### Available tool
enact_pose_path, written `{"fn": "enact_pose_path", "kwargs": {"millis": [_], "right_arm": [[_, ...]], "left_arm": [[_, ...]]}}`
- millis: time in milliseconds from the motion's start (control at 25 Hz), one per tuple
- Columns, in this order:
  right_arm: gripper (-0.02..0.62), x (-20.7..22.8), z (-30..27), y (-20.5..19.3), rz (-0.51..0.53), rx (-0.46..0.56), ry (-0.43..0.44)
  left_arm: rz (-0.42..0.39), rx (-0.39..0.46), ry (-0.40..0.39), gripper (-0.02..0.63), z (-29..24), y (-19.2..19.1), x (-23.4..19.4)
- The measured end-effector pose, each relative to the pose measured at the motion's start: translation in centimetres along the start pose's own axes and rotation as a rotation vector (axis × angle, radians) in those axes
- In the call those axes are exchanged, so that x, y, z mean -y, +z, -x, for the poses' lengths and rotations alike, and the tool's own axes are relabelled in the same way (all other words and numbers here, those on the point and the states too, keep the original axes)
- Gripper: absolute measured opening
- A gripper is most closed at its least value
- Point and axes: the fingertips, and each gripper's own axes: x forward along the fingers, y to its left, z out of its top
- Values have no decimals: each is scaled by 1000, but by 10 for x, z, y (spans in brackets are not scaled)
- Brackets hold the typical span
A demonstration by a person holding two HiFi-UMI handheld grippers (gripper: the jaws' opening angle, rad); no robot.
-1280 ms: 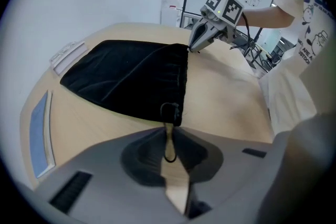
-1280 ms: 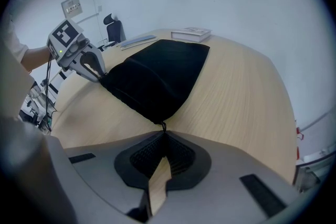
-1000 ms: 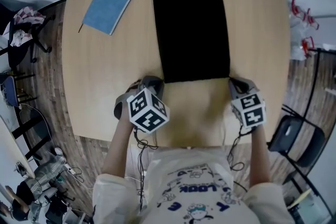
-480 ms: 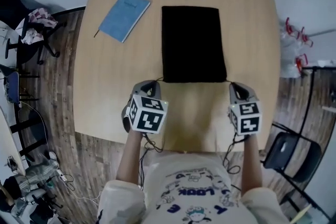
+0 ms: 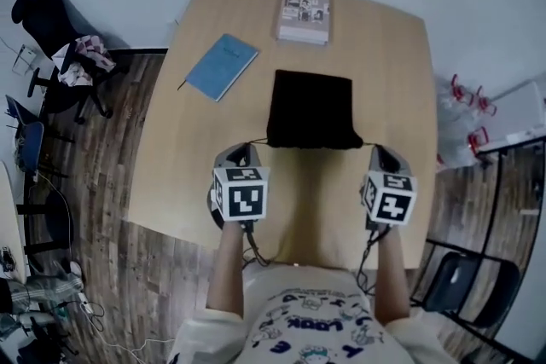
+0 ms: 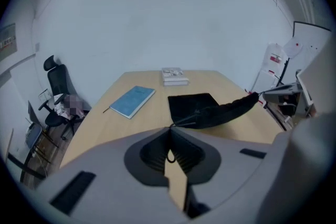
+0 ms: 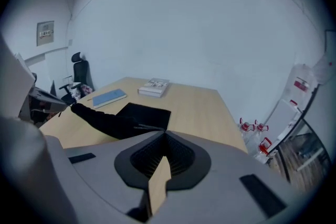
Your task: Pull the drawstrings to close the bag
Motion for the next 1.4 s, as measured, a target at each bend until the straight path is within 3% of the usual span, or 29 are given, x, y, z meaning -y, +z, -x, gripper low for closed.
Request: {"fn": "enact_pose_path", "kwargs": {"millis": [200,640,1000,1400], "right_arm": [[2,16,23,16,-72,63,-76],[0,42,52,37,-129,179,-193],[1,60,67,45,-178,222,-246],[1,80,69,43,-238,248,-285]], "left_arm": [[69,71,67,3,27,20,-13],[180,103,185,3,55,24,-36],[239,95,299,5,62,23,-53],[295,113,343,3,67,22,-71]]}}
